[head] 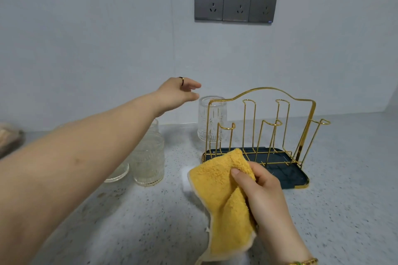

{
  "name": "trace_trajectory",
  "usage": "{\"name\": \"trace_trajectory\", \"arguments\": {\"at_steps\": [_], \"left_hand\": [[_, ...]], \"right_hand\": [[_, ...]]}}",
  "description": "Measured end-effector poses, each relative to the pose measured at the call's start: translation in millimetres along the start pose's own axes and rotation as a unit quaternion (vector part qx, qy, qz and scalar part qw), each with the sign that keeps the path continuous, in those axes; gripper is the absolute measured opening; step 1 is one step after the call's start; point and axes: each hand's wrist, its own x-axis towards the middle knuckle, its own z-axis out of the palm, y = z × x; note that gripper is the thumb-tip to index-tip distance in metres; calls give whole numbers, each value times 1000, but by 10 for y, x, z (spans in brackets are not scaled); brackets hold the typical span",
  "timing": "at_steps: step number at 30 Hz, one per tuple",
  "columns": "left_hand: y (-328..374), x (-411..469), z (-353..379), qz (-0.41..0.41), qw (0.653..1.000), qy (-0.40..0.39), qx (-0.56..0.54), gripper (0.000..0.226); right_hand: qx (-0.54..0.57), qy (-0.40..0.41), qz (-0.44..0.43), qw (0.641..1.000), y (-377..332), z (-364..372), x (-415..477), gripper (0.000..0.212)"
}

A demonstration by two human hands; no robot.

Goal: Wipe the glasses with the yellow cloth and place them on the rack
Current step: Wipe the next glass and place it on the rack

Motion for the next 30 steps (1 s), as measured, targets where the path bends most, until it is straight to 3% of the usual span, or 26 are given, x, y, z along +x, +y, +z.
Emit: {"name": "trace_trajectory", "arguments": {"at_steps": [5,9,13,17,24,30], "left_hand": [[-258,-765,-121,33,980,193,-42,16],[-589,-1392,-73,-44,950,290,-104,24],[-884,-1622,92,-166,950,232,-129,64],[-1001,-1550,217,-227,950,156,-147,91],[-1117,-1264,338,-244,948,175,-107,102],[-1037,-1205,380,-253,942,210,-65,101]], "right_hand": [[23,-2,6,1000,-43,28,-54,15],[37,2,18,999,-17,93,-93,12],[83,0,58,995,30,177,-120,9],[105,8,96,990,76,205,-120,7],[112,11,109,988,110,196,-77,6],[85,-10,68,994,96,248,-90,5]]}}
